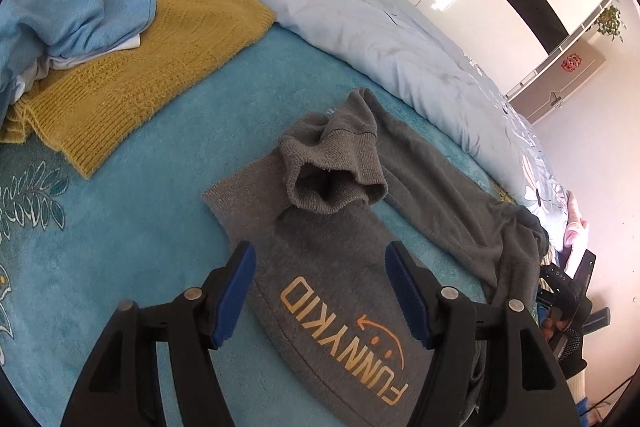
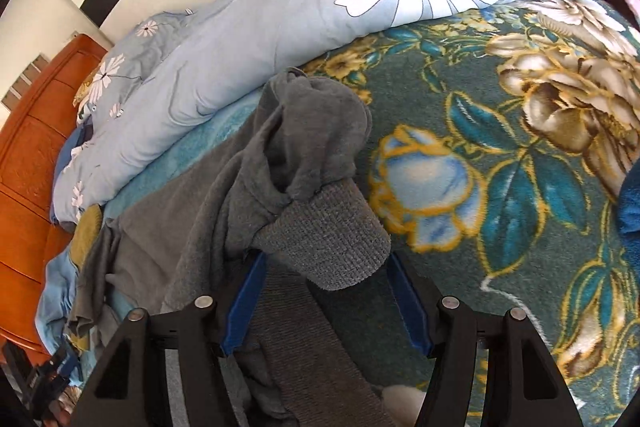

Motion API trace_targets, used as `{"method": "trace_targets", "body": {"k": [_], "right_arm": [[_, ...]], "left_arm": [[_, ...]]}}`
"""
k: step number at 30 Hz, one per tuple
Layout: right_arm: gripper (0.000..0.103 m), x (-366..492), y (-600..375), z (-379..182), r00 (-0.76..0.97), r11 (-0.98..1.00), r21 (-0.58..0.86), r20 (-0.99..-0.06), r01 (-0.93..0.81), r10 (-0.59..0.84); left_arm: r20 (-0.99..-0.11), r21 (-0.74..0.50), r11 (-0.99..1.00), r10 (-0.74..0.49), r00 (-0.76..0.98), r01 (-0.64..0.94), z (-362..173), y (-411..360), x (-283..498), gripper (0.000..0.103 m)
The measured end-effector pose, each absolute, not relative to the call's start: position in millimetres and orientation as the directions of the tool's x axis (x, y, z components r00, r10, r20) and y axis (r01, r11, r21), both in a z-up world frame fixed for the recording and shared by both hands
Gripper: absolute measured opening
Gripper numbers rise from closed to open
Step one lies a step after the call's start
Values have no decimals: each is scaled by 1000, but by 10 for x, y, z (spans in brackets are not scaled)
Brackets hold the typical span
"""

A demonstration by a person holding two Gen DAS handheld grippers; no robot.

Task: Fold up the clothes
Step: 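Release the sweatshirt with both grippers and smooth it flat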

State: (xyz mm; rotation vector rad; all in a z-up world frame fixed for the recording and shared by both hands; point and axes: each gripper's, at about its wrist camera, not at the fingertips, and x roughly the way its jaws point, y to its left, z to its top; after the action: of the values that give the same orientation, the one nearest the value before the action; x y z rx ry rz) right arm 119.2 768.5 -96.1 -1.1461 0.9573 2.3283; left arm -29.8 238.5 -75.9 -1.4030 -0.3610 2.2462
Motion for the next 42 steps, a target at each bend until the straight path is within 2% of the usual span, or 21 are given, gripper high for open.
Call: {"method": "trace_targets", "body": {"k": [3,7,10,12,13,14,15,19,22,24,27,32,35,37,39,42], "right_arm": [[44,1143,7597,-851,-645,-723,433,-764,-538,23],[46,1080,7521,-672,-697,-762,449,-717,-467,5],[44,956,7507,-646,-661,-780,392,-749,-488,38],[30,922,7522,-624,-660,-773,387,-750,-503,54],[27,936,7529,-597,-666,-767,397,-744,-505,54],[15,955,7537,-568,-674,-760,409,-737,-506,52],[8,990,7552,-529,-677,-759,407,-734,-509,61],[5,1185,7724,-273,-606,-765,245,-762,-596,229],[4,1267,7938,-105,-493,-745,50,-779,-665,387],[4,1263,8093,-103,-439,-736,-15,-794,-677,420],[4,1187,8262,-215,-375,-728,-69,-822,-682,429],[9,981,8233,-385,-343,-773,-117,-847,-624,406],[9,942,8121,-347,-348,-797,-138,-846,-588,404],[13,973,8051,-281,-361,-814,-135,-846,-566,392],[29,1049,7990,-203,-368,-825,-127,-850,-551,377],[36,1233,7938,-56,-382,-826,-92,-854,-557,353]], "left_arm": [[-780,-440,-861,508,-366,-255,-792,2377,-276,69],[-786,-437,-865,500,-364,-246,-863,2330,-255,69],[-789,-442,-866,499,-358,-234,-916,2295,-244,69],[-790,-444,-865,501,-353,-234,-926,2276,-239,69],[-791,-439,-866,499,-354,-239,-918,2266,-240,69],[-793,-429,-869,492,-358,-244,-904,2255,-245,69],[-795,-420,-873,485,-364,-248,-887,2242,-252,69],[-786,-403,-873,484,-384,-274,-796,2186,-287,69],[-790,-376,-872,479,-383,-314,-787,2239,-338,69],[-797,-348,-868,473,-375,-354,-810,2340,-402,69],[-806,-284,-857,457,-376,-431,-821,2535,-486,69],[-844,-33,-818,330,-422,-574,-893,2968,-593,69],[-861,20,-774,309,-405,-633,-933,3116,-612,69],[-873,31,-764,294,-389,-645,-919,3154,-610,69],[-886,33,-763,277,-373,-646,-888,3166,-606,69],[-903,32,-764,255,-347,-645,-827,3179,-596,69]]}}
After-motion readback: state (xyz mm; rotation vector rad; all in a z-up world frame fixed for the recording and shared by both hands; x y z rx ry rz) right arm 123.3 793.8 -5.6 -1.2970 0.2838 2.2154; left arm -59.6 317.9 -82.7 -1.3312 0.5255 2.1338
